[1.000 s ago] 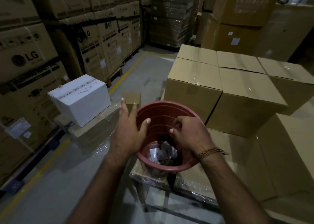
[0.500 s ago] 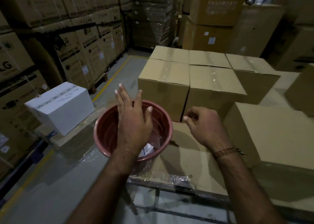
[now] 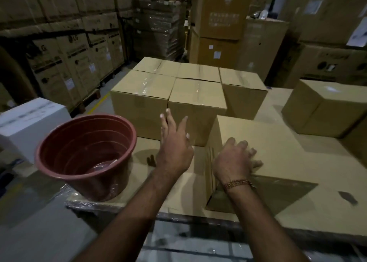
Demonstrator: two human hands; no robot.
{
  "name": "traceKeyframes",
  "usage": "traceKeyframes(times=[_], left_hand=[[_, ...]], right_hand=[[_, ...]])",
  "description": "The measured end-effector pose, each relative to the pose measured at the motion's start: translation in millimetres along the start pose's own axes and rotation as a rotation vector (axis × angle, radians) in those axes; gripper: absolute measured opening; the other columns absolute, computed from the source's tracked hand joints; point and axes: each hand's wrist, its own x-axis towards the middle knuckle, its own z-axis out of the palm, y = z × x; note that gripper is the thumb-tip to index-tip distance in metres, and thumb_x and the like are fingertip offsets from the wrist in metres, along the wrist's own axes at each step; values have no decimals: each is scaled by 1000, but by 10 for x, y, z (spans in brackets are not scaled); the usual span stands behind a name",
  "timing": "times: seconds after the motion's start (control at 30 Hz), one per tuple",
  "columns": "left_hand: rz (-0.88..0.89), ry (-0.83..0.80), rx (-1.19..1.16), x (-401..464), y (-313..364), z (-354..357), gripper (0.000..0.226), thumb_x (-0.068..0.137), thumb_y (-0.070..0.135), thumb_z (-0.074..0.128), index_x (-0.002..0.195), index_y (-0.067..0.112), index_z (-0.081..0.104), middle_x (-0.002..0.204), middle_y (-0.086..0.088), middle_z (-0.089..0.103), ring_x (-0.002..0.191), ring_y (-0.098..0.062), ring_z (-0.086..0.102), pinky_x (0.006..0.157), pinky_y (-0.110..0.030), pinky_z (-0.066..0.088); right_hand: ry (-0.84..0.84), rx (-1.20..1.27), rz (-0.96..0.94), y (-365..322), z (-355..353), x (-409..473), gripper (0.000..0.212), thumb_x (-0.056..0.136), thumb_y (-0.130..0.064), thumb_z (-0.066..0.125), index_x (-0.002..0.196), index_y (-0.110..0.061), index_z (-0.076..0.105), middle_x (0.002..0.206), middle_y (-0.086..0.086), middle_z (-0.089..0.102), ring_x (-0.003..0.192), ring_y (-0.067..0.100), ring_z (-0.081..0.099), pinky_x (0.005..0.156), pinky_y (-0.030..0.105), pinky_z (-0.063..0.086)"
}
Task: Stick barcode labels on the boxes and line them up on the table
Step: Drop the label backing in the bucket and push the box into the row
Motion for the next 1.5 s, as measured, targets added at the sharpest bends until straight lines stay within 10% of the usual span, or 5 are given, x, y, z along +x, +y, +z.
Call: traceKeyframes(times=[0.37,0.67,0.93,1.17,1.5], left_hand=[[-113,-329,68,-165,623,1054,62,112,38,41,167,24,18,177,-9,3,160,-35,-17,129,-54,4],[-195,-843,-141,94,1058,1381,81,108,60,38,168,30,-8,177,-9,1,160,-36,18,125,-50,26],[-38,-637,-241,429,1221,1595,93,97,70,55,168,30,11,172,-9,25,153,-34,35,117,-50,42],[241,-539,46,602,1086,1773,108,83,98,22,168,37,-5,174,10,-19,161,-28,2,126,-59,18],[393,-462,399,1237,1188,1880,118,75,96,11,169,25,1,177,3,-1,162,-26,-1,129,-55,4]], right_hand=[[168,414,-42,1302,-756,417,22,107,-35,49,119,-19,58,112,8,62,104,30,60,98,56,53],[92,729,79,2080,-1038,941,44,103,-33,61,144,-17,63,140,11,66,127,33,60,106,41,48],[110,874,140,2435,-817,1528,36,105,-35,59,136,-19,70,128,2,71,118,28,64,106,48,52],[164,992,205,2551,-520,1877,32,106,-27,62,135,-15,69,121,1,68,116,26,63,106,48,52],[4,1041,140,2523,-51,2712,36,109,-28,56,142,-15,61,132,7,67,121,27,60,105,43,48]])
